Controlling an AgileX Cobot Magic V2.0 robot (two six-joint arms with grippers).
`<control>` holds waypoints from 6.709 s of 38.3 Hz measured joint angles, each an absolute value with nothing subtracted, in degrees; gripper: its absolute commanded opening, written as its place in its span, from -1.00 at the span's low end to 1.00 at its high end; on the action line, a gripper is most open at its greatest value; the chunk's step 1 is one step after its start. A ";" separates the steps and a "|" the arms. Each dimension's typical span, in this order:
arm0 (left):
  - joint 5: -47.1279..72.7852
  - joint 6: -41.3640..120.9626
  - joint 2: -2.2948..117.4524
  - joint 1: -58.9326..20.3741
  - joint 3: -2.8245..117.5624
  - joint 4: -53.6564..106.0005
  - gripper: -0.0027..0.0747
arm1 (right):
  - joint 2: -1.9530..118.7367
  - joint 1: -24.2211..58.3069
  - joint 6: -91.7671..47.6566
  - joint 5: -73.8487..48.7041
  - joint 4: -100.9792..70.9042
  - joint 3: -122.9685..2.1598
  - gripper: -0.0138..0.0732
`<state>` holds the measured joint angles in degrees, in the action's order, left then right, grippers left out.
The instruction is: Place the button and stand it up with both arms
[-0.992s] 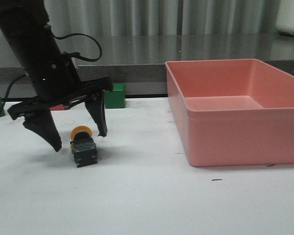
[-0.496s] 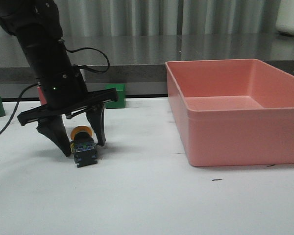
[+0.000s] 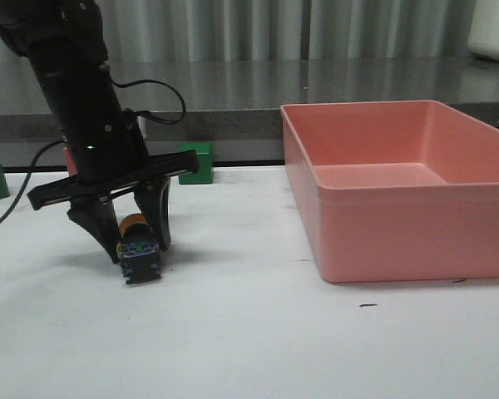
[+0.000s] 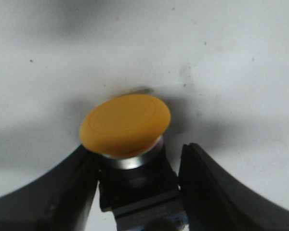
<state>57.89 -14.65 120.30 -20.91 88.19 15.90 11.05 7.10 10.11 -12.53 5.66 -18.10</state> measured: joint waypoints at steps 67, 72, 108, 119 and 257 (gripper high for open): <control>-60.38 -0.77 112.03 -21.91 32.45 -10.57 -0.25 | 11.05 7.10 10.11 -12.53 5.66 -18.02 -0.83; -63.39 -0.77 114.26 -21.91 32.42 -10.44 -0.25 | 11.05 7.10 10.11 -12.53 5.66 -18.02 -0.83; -61.00 2.73 115.48 -21.91 32.42 -10.44 0.11 | 11.05 7.10 10.11 -12.53 5.66 -18.02 -0.83; -62.38 2.76 115.35 -21.91 31.71 -10.44 0.57 | 11.05 7.10 10.11 -12.53 5.66 -18.02 -0.83; 10.14 -3.97 -0.24 5.59 -0.16 0.00 -0.98 | 11.05 7.10 10.11 -12.40 5.66 -18.02 -0.83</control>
